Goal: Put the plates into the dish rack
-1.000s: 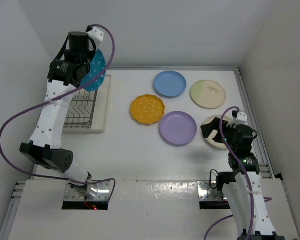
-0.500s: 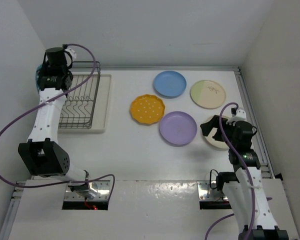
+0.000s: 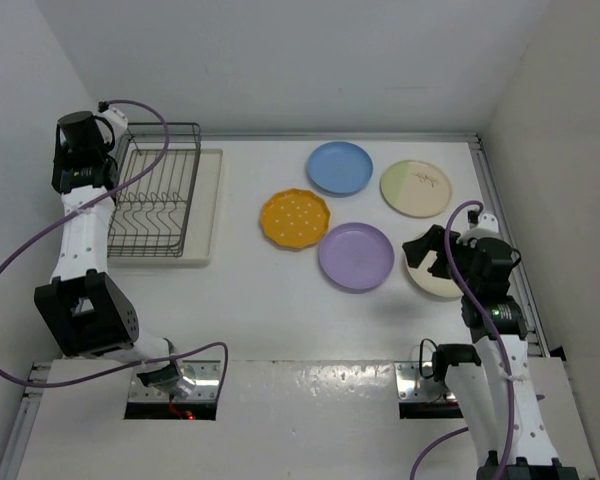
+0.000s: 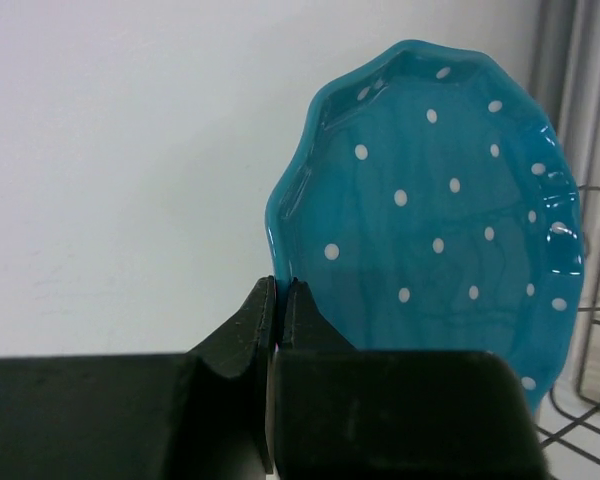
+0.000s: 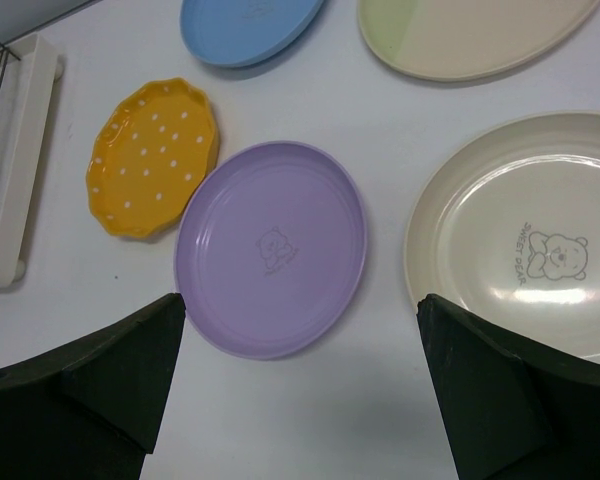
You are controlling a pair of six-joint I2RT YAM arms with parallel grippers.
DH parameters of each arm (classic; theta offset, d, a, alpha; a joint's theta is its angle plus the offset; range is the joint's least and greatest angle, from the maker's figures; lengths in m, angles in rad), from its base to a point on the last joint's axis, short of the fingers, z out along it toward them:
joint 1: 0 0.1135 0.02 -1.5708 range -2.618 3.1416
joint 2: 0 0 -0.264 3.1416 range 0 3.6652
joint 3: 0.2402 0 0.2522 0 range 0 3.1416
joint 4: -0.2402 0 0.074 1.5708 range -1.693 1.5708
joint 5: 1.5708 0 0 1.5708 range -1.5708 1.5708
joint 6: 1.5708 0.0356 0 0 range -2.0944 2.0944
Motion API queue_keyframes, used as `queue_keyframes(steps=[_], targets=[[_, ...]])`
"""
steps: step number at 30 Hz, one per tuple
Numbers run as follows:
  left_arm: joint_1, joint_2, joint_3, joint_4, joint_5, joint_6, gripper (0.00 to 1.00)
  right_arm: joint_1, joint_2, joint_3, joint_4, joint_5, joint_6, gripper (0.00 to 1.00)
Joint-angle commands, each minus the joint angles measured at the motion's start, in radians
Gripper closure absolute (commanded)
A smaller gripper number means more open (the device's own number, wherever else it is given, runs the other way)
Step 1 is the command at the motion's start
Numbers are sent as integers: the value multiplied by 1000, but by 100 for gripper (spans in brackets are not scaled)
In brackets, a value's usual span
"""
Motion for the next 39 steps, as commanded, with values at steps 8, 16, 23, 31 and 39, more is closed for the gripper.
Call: queue_keyframes(steps=[8,16,23,31,39], targets=[[11,-65,72,210,41,57,100,2,-26,42,-7,26,11,1],[40,-92,-75,256,78,105,100,5,-31,44,-8,29,8,1],[60,-102,-134,247,136,72,100,2,-34,42,-5,28,5,1],[60,-111,-214,258,136,123,100,2,-51,30,-10,37,3,1],[39,-120,-220,139,178,72,100,2,-34,21,15,34,17,1]])
